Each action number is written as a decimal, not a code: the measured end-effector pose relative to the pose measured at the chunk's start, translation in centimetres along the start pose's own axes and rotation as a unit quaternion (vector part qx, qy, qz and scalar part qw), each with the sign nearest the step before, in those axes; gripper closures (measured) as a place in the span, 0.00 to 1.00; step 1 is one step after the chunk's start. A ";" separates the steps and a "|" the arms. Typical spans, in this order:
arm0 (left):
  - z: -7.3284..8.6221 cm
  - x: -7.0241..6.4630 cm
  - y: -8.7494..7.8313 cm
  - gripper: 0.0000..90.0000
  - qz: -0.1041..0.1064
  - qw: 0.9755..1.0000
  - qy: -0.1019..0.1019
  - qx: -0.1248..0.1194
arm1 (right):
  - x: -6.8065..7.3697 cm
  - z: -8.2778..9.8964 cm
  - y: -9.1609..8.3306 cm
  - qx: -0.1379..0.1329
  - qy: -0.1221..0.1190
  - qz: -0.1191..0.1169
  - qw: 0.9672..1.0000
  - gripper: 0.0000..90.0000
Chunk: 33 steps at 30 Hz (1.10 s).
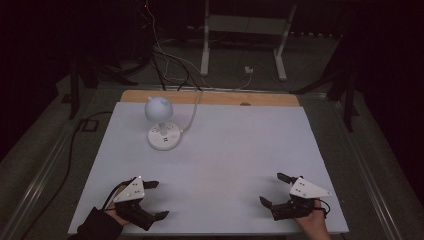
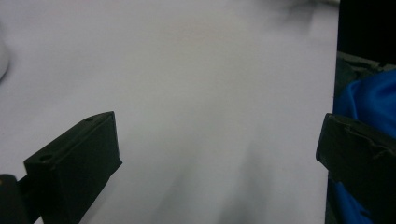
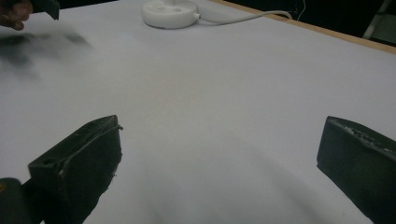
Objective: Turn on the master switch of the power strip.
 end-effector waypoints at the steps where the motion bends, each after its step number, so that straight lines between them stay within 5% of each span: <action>1: -0.1 -0.1 0.0 0.00 0.001 1.000 0.001 0.000 | 0.0 -0.2 -0.1 -0.004 0.001 0.003 1.000 0.00; 33: -2.8 -1.4 -0.2 0.00 0.029 0.999 0.019 -0.006 | -0.1 -0.8 -0.6 -0.019 0.014 0.009 1.000 0.00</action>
Point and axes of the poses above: each handheld gripper's, and its own axes: y roughly forward along the jaws, z roughly out of its underside, x roughly to its left, the point moved 5 cm from there along y, roughly forward along the jaws, and after that the axes turned 15 degrees about -y, right-handed, at the moved point
